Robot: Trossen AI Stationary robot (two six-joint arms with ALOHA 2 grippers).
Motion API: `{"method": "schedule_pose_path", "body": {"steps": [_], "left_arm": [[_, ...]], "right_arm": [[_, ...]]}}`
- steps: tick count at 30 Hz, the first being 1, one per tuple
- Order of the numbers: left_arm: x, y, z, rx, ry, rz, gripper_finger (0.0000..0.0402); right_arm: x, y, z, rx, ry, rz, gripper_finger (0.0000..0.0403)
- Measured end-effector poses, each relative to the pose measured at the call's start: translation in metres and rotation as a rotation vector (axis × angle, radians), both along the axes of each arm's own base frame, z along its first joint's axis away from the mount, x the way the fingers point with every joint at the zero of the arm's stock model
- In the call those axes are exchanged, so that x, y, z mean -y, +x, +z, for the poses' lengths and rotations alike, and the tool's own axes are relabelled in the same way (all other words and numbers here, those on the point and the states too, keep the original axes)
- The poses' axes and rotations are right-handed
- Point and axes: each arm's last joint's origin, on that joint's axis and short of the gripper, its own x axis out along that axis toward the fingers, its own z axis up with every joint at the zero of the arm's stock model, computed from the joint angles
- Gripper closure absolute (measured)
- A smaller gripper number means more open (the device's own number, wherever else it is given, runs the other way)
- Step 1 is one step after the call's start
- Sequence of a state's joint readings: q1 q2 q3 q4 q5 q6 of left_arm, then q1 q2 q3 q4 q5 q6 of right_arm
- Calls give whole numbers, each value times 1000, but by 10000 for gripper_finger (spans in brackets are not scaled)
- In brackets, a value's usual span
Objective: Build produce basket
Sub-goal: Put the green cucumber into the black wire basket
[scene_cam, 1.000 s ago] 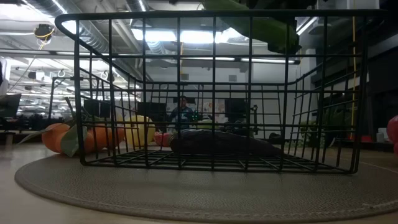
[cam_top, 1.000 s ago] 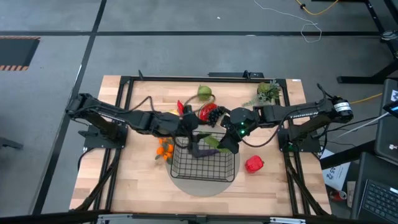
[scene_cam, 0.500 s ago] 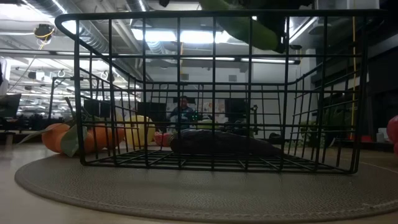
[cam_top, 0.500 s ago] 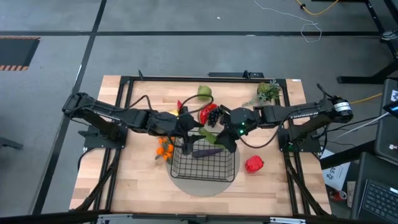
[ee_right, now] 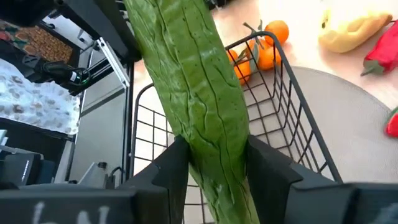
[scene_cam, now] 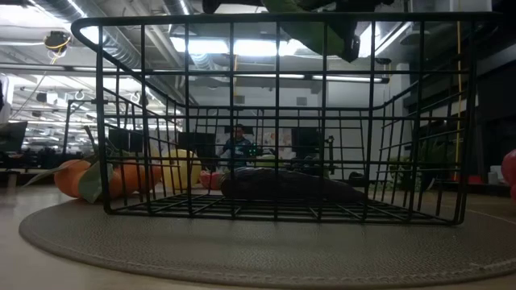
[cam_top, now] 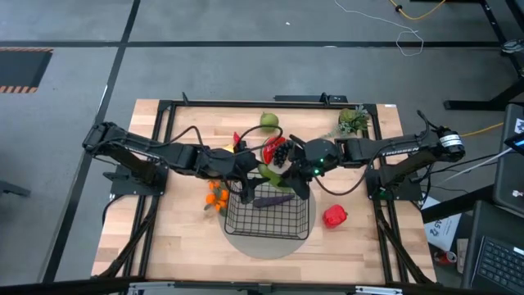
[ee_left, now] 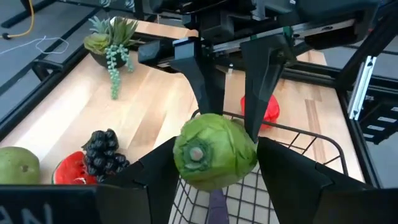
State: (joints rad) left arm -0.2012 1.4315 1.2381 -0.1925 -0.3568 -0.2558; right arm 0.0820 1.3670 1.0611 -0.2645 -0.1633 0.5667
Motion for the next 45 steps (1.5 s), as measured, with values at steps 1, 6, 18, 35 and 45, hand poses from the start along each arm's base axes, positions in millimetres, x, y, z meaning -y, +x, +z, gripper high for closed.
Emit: {"method": "schedule_pose_path", "body": {"steps": [1,6,18,35,45], "left_arm": [[0,1,-1,-1,0,1,195],[1,3,-3,-8,-1,-1,205],[2,3,-3,-11,1,-6,299],[7,-4,-18,-167,29,-28,307],[11,-6,-15,-145,23,-24,281]], "right_arm": [[0,0,1,7,1,0,270],[0,1,2,22,1,-1,270],[0,1,1,17,1,1,247],[0,0,0,6,1,-2,232],[0,0,0,6,0,-6,232]]}}
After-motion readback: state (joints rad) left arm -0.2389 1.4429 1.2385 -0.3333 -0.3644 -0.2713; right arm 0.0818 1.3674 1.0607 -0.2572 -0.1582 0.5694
